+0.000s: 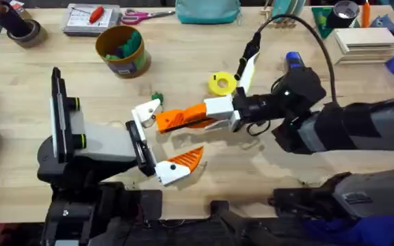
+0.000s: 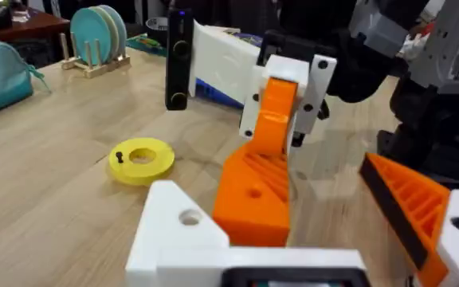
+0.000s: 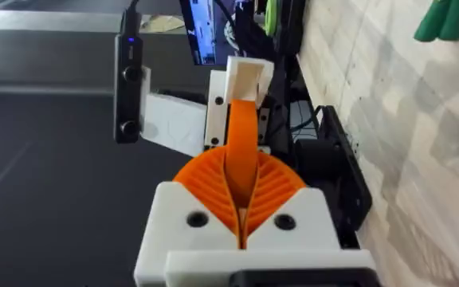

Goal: Pick up the gripper from the table and insert it into the empty holder that is missing its gripper. Then pick up a screw, insert it into the mounting hole, and use the screwdriver to tighten it. Finally, clean up the table by picking up the vegetable and placing it into the bucket.

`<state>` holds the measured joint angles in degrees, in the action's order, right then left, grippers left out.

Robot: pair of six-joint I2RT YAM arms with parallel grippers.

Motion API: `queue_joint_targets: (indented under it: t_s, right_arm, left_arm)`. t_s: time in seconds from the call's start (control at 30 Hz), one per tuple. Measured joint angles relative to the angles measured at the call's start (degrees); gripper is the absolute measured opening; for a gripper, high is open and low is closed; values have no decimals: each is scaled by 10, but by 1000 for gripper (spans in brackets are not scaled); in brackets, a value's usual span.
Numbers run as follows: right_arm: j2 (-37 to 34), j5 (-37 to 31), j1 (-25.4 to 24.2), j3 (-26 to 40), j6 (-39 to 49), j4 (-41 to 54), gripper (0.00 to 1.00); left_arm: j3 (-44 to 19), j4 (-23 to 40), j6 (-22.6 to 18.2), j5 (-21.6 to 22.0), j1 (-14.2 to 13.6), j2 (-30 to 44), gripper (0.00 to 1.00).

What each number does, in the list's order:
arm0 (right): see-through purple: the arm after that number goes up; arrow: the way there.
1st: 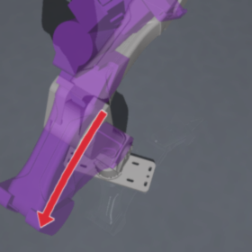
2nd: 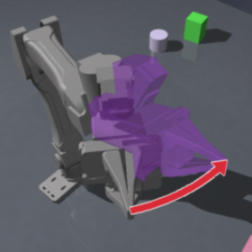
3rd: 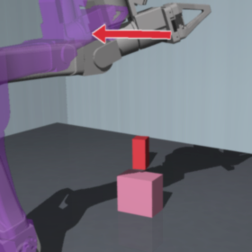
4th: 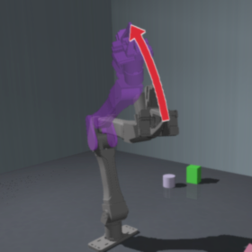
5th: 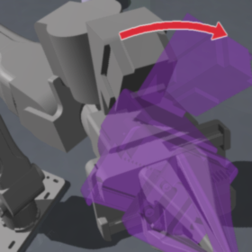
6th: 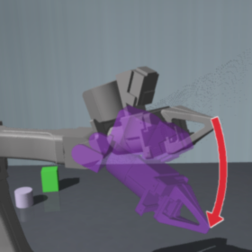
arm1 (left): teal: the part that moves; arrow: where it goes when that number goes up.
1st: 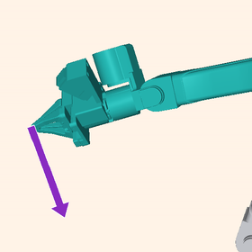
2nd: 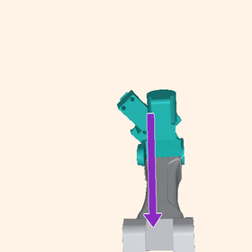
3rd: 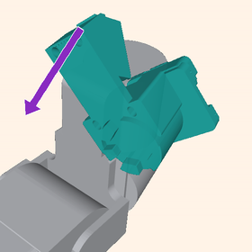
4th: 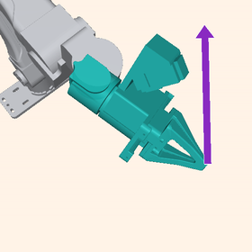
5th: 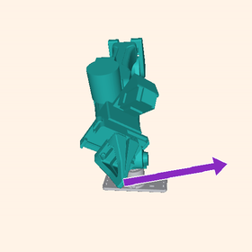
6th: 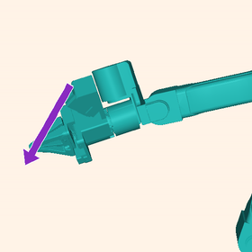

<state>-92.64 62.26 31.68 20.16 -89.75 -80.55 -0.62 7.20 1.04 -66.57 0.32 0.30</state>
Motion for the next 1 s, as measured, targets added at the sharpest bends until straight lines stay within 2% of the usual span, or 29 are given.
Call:
queue_joint_targets:
  t_s: [1.0]
  right_arm:
    - [0, -7, 4, 0, -24, -8, 10]
  left_arm:
    - [0, 0, 0, 0, 0, 0, 985]
